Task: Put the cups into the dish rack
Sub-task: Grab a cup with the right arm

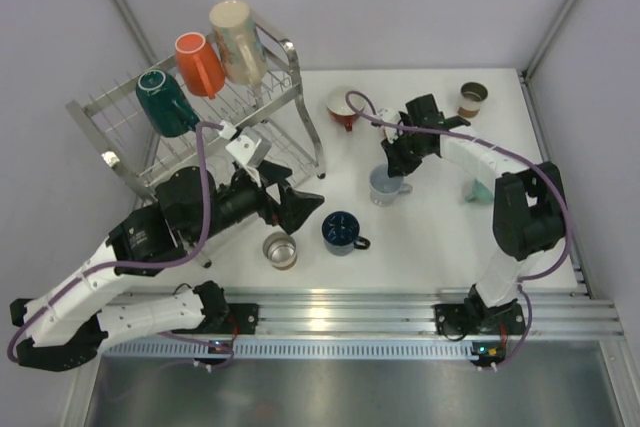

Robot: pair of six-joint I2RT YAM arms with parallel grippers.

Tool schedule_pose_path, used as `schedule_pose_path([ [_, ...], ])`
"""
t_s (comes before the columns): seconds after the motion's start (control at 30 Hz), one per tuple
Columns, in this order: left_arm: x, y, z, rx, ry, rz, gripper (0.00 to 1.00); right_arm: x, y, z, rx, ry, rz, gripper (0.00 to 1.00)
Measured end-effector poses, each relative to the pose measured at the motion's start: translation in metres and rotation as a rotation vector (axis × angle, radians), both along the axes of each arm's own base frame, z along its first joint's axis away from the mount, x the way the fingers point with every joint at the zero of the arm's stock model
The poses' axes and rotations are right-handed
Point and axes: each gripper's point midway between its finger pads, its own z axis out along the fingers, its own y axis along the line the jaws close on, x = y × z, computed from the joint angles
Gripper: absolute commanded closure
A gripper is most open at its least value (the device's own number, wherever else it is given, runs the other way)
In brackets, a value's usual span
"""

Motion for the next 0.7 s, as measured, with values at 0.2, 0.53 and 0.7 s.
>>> schedule_pose_path([
  [0.2, 0.0, -0.009, 0.005, -0.011, -0.004, -0.026, 0.03, 0.0, 0.002, 0.002, 0.051, 0.048, -0.098, 1.0],
  [0.53, -0.003, -0.02, 0.045, -0.072, -0.037, -0.07, 0.03, 0.002, -0.022, 0.126, 0.583, -0.019, -0.482, 1.0],
  [0.7, -0.005, -0.028, 0.071, -0.131, -0.065, -0.105, 0.03, -0.012, -0.019, 0.228, 0.989, -0.181, -0.523, 1.0],
])
